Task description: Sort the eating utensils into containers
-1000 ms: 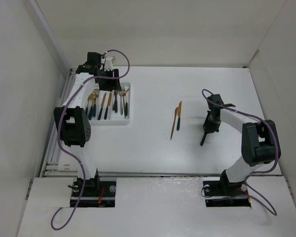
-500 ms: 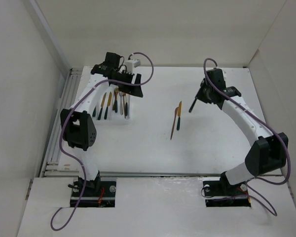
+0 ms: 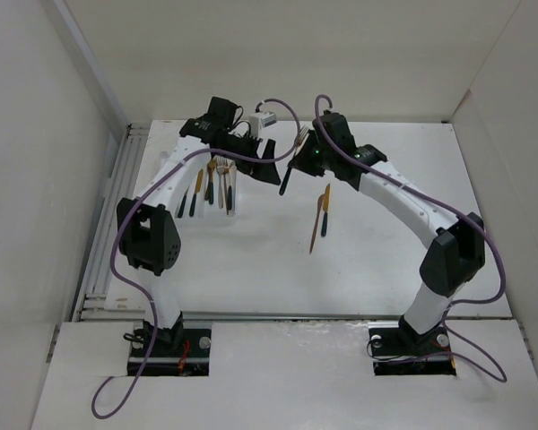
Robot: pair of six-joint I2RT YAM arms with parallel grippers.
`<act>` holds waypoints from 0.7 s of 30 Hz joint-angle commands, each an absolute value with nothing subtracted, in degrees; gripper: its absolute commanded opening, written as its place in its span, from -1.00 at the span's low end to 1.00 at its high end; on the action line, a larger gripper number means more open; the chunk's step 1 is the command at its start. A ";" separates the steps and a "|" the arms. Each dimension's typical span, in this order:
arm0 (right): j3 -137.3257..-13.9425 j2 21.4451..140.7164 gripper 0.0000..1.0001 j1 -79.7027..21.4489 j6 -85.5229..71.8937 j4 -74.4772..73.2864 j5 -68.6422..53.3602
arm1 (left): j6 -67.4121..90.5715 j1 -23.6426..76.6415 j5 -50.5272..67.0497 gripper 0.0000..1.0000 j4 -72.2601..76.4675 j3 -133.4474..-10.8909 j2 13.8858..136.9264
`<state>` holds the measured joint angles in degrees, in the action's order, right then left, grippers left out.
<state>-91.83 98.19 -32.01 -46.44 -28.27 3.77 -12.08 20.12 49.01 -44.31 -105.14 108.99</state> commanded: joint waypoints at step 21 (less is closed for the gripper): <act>-96.59 101.69 -1.00 -35.42 -51.50 -21.54 -2.72 | -6.06 23.03 45.88 -1.00 -38.76 -102.57 106.26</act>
